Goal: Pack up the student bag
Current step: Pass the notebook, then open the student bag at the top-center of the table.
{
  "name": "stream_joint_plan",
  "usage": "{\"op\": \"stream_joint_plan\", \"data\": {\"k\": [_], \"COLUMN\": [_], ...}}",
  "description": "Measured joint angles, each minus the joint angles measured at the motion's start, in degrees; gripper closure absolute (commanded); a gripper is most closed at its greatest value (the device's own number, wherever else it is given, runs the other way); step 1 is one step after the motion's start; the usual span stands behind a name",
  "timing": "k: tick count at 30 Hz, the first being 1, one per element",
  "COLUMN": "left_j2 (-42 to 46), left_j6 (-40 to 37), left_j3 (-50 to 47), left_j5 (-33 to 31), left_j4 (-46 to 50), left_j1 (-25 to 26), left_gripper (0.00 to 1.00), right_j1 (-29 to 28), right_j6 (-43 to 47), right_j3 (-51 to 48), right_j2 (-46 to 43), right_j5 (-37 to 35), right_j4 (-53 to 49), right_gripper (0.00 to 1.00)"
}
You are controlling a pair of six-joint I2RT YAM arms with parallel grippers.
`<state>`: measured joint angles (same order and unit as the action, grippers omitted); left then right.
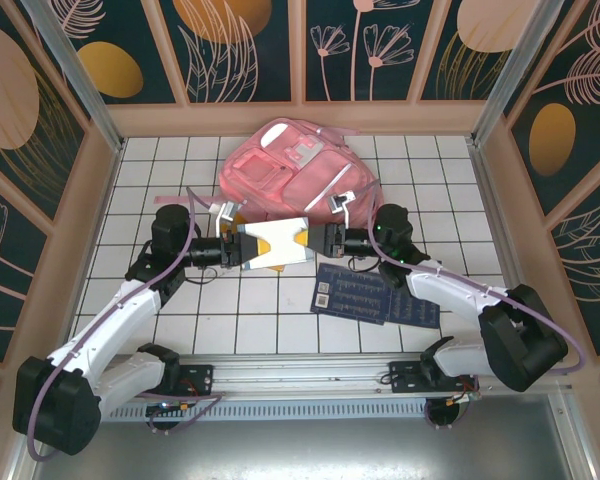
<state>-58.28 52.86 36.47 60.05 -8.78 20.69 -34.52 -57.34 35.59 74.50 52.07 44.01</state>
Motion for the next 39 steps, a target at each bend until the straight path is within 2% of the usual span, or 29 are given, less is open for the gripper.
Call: {"op": "stream_joint_plan", "data": {"k": [4, 7, 9, 11, 14, 17, 19, 24, 28, 34, 39], "left_j2": [-0.83, -2.08, -3.3, -4.44, -6.86, -10.64, -14.25, -29.51, -43.95, -58.95, -66.23], "left_j6": [-0.39, -1.64, -4.24, -6.27, -11.43, -15.08, -16.5, -18.88, -21.4, -22.88, -22.82], "left_j3": [0.11, 1.09, 3.08, 5.35, 10.82, 16.68, 20.46, 33.4, 48.33, 64.17, 69.31], "left_j5": [0.5, 0.61, -0.83, -2.47, -7.56, -13.84, -16.85, -21.81, -24.94, -26.29, -24.0], "left_j4": [-0.42, 1.03, 4.55, 7.45, 14.01, 17.31, 18.01, 18.56, 20.76, 23.58, 23.8], "left_j1": [0.0, 0.02, 0.26, 0.33, 0.33, 0.33, 0.33, 1.05, 3.69, 6.38, 7.32], "left_gripper": [1.0, 0.58, 0.44, 0.35, 0.29, 0.28, 0.3, 0.37, 0.39, 0.4, 0.4], "right_j1": [0.17, 0.5, 1.01, 2.19, 7.43, 11.67, 12.07, 13.2, 15.02, 16.98, 17.73], "right_j6": [-0.57, -0.59, 0.02, 0.72, 2.78, 7.28, 10.36, 15.5, 17.62, 19.15, 20.31], "right_j3": [-0.22, -1.14, -1.79, -2.86, -5.22, -4.68, -2.71, 0.52, 2.19, 2.16, 2.1], "right_j2": [0.0, -0.13, -1.18, -3.28, -9.7, -18.08, -22.36, -31.45, -35.6, -39.8, -39.89], "right_j5": [0.02, -0.39, -1.25, -2.58, -7.21, -18.53, -26.53, -44.0, -55.36, -61.66, -62.36], "right_j4": [0.68, 0.87, -0.13, -2.62, -9.99, -23.08, -31.5, -46.05, -54.05, -59.32, -60.11], "right_gripper": [0.91, 1.0, 1.0, 1.0, 1.0, 1.0, 1.0, 1.0, 1.0, 1.0, 1.0]}}
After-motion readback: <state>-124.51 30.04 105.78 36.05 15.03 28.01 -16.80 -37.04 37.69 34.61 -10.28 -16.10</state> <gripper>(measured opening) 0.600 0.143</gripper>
